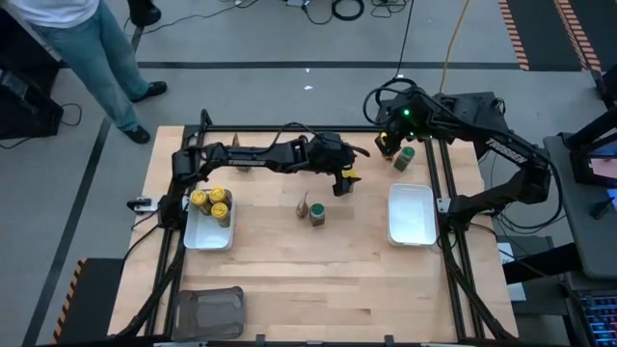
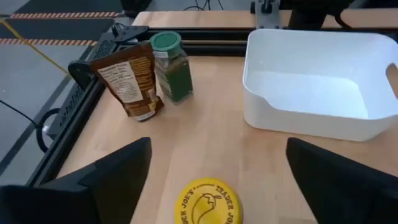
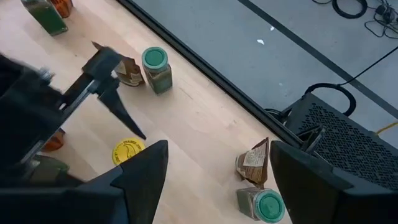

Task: Sort spices by type
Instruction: Put the yellow seasoning bottle into the left white bin

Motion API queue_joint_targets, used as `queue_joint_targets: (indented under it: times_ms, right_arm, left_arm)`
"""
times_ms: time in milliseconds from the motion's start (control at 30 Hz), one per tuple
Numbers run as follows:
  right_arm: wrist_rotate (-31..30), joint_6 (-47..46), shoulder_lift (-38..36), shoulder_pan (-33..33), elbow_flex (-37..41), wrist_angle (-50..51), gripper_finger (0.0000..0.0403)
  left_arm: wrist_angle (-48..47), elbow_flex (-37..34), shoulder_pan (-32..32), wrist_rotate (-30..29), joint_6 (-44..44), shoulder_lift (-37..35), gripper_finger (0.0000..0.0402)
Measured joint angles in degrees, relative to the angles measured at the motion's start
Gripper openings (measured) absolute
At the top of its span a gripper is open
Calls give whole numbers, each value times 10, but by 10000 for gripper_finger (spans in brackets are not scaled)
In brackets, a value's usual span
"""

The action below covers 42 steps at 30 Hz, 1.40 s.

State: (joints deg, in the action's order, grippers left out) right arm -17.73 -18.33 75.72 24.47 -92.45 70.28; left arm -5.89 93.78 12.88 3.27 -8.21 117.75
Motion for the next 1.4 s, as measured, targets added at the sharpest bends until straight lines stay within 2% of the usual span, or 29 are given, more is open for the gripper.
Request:
queue_joint_targets:
  times_ms: [167,833,1133,1233,1400]
  right_arm:
    - [11,14,-3,0,3,-26,265]
    - [15,14,-33,2,3,-32,265]
    - [15,20,-33,6,3,-32,265]
    - [15,21,-33,8,3,-32,265]
    - [15,21,-33,15,3,-32,265]
  left_arm:
    - [-8,-2,-10,-3,1,7,397]
    - [-2,-7,-9,-32,16,74,398]
    - [9,-7,-6,-35,33,76,398]
    - [8,-7,-6,-35,33,76,390]
    - [6,-7,-6,-35,33,76,352]
